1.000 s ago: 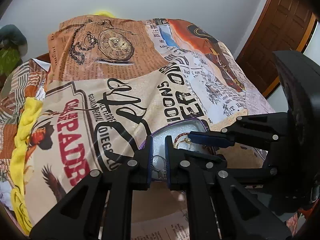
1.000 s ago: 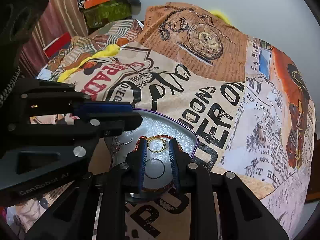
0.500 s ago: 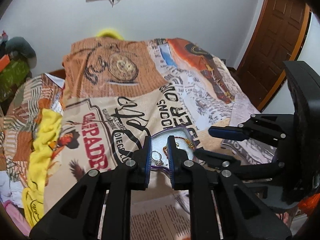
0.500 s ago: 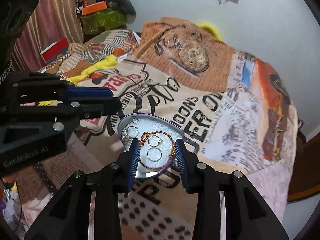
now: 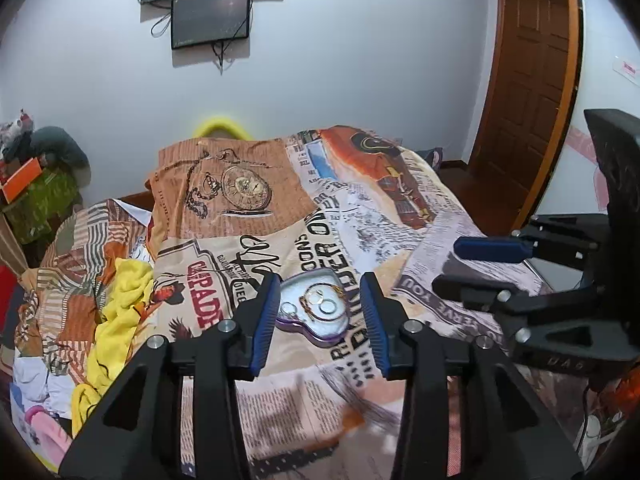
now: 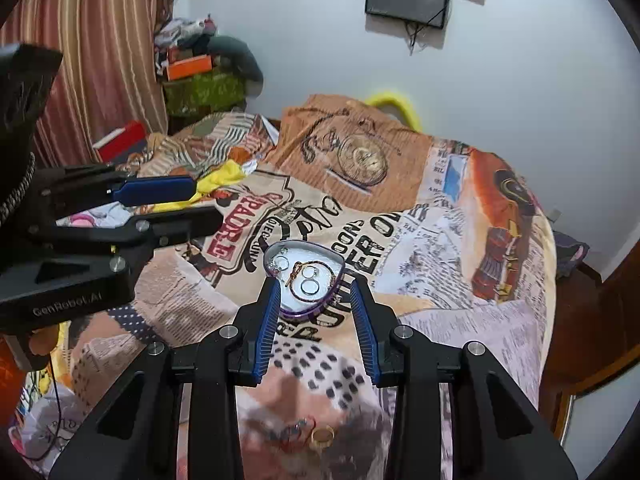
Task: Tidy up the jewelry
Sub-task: 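Move both tools back to the remaining jewelry on the bed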
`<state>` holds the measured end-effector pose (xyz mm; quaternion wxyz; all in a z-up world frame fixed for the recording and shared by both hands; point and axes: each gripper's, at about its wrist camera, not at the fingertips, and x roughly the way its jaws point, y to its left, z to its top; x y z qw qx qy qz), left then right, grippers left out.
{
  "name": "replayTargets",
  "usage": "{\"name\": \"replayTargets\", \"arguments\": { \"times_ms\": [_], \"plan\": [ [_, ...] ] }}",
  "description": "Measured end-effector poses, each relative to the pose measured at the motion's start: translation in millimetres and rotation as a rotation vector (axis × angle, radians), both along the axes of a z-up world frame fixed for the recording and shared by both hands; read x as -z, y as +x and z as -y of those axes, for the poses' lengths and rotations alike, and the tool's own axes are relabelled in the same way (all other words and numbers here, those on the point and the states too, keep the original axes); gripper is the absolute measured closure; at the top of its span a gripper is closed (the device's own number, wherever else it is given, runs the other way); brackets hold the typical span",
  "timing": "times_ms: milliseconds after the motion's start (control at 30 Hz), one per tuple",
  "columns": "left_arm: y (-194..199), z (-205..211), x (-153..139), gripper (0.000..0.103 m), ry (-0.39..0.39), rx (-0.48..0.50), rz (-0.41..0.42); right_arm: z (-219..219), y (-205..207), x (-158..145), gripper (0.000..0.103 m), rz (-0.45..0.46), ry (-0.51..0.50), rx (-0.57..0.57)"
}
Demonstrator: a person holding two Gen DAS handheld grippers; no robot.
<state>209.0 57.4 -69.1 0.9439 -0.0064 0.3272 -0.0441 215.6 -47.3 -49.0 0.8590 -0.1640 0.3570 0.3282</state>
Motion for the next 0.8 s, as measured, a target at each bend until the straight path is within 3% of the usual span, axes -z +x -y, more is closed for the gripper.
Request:
{"name": "replayTargets", "arguments": {
  "times_ms": [267, 800],
  "plan": [
    [-26.8, 22.0, 8.8, 0.056, -0.020, 0.025, -0.012, 32.0, -25.8, 2.4, 0.068, 0.005, 0.037, 0.043],
    [-19.8, 80.7, 97.1, 0.056, -0.053, 0.153, -0.247, 92.1, -37.0, 66.5, 0.068, -0.184, 0.048, 0.157]
  ]
}}
